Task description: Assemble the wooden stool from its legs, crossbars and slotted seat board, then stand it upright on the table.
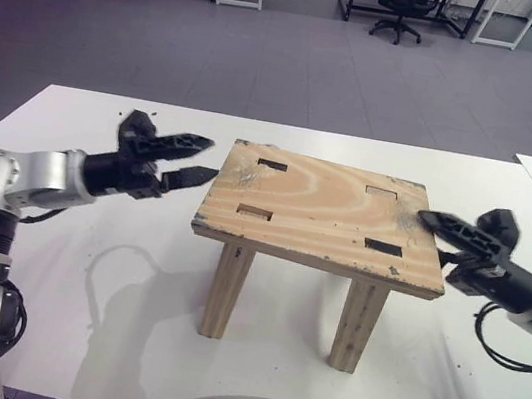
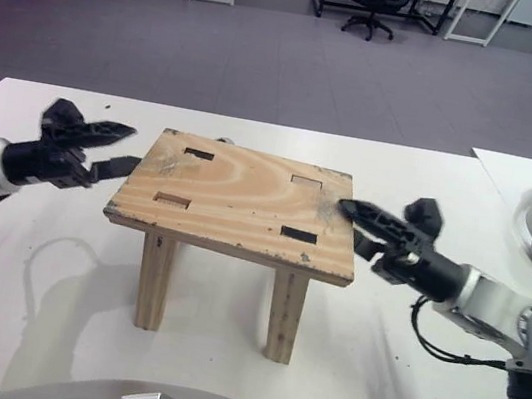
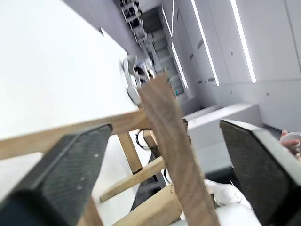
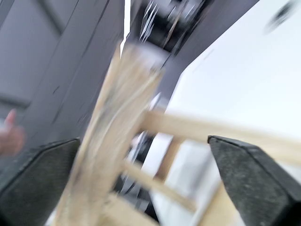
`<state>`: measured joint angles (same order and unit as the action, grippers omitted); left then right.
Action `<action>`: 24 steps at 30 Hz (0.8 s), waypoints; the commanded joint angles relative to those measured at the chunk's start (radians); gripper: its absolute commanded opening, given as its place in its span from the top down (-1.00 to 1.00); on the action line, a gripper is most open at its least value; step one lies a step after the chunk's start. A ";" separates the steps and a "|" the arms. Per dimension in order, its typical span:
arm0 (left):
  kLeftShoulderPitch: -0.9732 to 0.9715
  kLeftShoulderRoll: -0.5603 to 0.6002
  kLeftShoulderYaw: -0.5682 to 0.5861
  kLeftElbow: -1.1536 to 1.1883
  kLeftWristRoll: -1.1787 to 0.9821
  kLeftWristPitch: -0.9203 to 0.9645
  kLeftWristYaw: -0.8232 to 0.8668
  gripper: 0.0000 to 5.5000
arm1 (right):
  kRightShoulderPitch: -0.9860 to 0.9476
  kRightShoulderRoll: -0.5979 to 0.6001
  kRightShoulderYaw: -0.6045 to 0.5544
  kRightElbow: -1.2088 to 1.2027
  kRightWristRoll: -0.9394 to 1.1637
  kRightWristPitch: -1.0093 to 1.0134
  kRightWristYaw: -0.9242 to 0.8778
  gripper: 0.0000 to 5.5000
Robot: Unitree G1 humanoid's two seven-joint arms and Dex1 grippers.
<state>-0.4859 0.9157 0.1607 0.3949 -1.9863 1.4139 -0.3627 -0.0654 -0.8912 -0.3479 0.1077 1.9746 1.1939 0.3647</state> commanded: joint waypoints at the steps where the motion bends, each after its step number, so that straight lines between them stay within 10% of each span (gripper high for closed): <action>1: 0.160 0.097 0.163 -0.054 0.130 -0.057 -0.040 -0.83 | 0.054 0.026 -0.191 -0.017 -0.017 -0.116 -0.108 -0.96; 4: 0.268 -0.016 0.220 -0.216 0.553 -0.492 -0.065 -0.96 | 0.064 0.131 -0.167 -0.051 -0.342 -0.341 -0.082 -0.96; 10: 0.392 -0.294 -0.083 -0.267 1.393 -1.281 0.119 -0.96 | -0.070 0.285 0.196 0.189 -1.267 -1.044 -0.154 -0.96; 24: 0.351 -0.475 -0.108 -0.185 1.738 -1.450 0.145 -0.96 | -0.302 0.395 0.190 0.570 -1.621 -1.355 0.002 -0.96</action>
<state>-0.1426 0.4493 0.0489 0.2248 -0.2711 -0.0304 -0.2166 -0.3308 -0.5096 -0.1458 0.6512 0.3687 -0.1520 0.3565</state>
